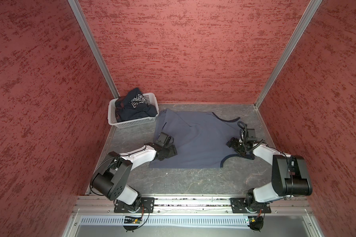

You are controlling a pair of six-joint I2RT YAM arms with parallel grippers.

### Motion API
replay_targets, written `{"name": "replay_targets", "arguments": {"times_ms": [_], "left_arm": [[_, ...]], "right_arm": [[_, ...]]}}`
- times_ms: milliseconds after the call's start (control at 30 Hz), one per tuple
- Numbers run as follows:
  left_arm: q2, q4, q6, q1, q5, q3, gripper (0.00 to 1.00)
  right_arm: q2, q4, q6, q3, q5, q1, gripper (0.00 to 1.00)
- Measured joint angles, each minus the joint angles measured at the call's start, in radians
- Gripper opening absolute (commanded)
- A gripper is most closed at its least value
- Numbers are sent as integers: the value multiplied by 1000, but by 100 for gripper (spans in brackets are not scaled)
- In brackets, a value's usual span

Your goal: Fold and stack the tank tops

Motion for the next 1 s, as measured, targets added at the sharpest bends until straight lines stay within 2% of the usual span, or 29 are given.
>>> {"name": "replay_targets", "arguments": {"times_ms": [100,233,367,467,567,633,700,800,1000], "left_arm": [[-63,8,-31,-40,-16,-61,75],[-145,-19,-96,-171,-45,-120,75],[-246,-103,-168,-331,-80,-156,75],[-332,-185,-188,-373,-116,-138,75],[-370,-229,-166,-308,-145,-64,74],[-346,-235,-129,-209,-143,14,74],[-272,-228,-85,-98,-148,108,73],[-113,-201,-29,-2,-137,232,73],[194,-156,47,16,-68,422,72]], "right_arm": [[-41,14,17,-41,21,-59,81],[-121,5,44,-103,57,-168,82],[-187,-48,53,-130,110,-210,81],[-253,-74,48,-132,115,-210,80],[-309,-85,37,-108,103,-190,79],[-304,-92,26,-59,96,-153,79],[-260,-92,10,18,89,-93,79],[-157,-82,-11,122,77,-1,79],[65,-70,-37,216,55,99,79]]}}
